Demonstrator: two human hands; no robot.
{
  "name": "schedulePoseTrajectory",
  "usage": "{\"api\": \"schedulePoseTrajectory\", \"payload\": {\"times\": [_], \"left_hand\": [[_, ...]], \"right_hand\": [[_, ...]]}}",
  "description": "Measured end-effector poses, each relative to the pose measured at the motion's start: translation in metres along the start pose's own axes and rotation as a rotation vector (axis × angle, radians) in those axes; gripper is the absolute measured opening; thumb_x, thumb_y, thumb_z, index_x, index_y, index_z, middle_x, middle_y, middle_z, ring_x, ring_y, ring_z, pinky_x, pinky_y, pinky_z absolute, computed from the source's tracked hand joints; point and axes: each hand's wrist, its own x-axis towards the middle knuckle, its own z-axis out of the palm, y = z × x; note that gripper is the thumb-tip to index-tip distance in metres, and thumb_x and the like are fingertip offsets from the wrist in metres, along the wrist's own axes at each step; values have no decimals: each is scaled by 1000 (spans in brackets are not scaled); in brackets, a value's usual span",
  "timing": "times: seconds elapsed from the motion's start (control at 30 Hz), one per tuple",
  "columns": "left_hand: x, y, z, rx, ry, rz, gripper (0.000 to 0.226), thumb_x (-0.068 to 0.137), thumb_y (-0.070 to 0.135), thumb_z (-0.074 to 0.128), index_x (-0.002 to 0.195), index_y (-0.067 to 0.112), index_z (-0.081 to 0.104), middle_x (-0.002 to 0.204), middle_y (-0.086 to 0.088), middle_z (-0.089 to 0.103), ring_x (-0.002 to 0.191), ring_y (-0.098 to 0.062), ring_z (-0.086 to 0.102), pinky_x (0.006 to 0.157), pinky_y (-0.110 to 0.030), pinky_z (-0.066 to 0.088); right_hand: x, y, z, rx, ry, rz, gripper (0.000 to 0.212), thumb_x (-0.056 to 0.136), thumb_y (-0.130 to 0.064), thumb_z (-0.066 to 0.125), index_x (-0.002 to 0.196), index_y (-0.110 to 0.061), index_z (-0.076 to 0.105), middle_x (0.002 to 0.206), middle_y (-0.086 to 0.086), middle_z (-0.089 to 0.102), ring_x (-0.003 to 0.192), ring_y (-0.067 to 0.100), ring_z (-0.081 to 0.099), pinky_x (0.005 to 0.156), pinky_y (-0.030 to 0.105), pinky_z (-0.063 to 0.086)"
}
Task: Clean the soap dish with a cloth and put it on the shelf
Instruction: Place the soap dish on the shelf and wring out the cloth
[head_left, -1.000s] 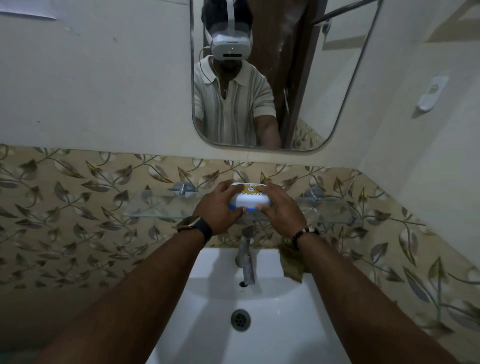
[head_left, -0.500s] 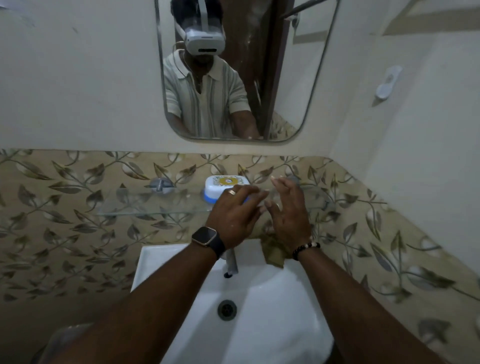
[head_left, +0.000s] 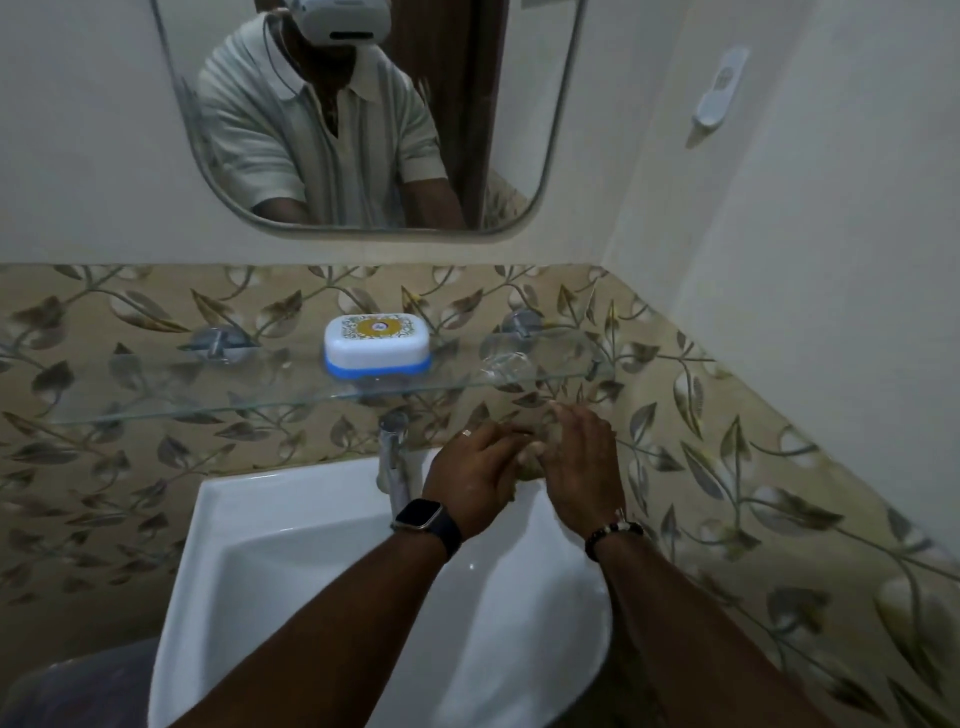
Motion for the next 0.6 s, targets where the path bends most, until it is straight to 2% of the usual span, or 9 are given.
{"api": "schedulePoseTrajectory", "payload": {"times": [0.1,0.17,0.27,0.33,0.47,0.6], "left_hand": [[-2,-14,20,33,-106,-138,39,100,39,46,132,26,64,132,-1,67,111,-27,63,86,-36,53],[2,-25,35,49,-160,-195,43,98,38,44,137,27,59,140,-2,63,121,-28,59,95,-38,50],[5,-39,55,84,-199,-275,48,94,33,47,140,25,57,144,-9,60,128,-32,55,104,-40,45],[7,-48,69,120,-245,-325,53,91,31,46,142,20,55,147,-12,57,130,-35,54,105,-41,44],[10,-66,97,201,-345,-467,53,90,31,42,140,16,51,142,-12,56,125,-35,53,97,-41,44],[13,-79,117,276,-407,-570,49,90,23,52,139,14,47,138,-11,54,121,-34,50,96,-43,42]], "right_hand": [[3,11,18,4,-115,96,61,94,-34,31,144,-3,45,144,22,50,130,40,49,108,55,41],[8,23,33,4,-188,126,65,94,-35,26,148,-1,40,150,24,44,137,41,43,114,54,36],[13,41,60,-45,-295,99,59,100,-26,35,154,-4,28,159,22,31,146,39,31,119,51,28],[16,50,77,-30,-363,118,60,104,-32,37,157,-10,19,163,18,23,149,35,25,122,48,22],[19,61,106,-38,-402,152,64,103,-40,47,157,-12,25,159,21,31,145,37,33,118,48,29],[18,76,130,-164,-576,167,67,103,-41,40,159,-15,15,161,14,27,146,31,28,121,43,22]]}}
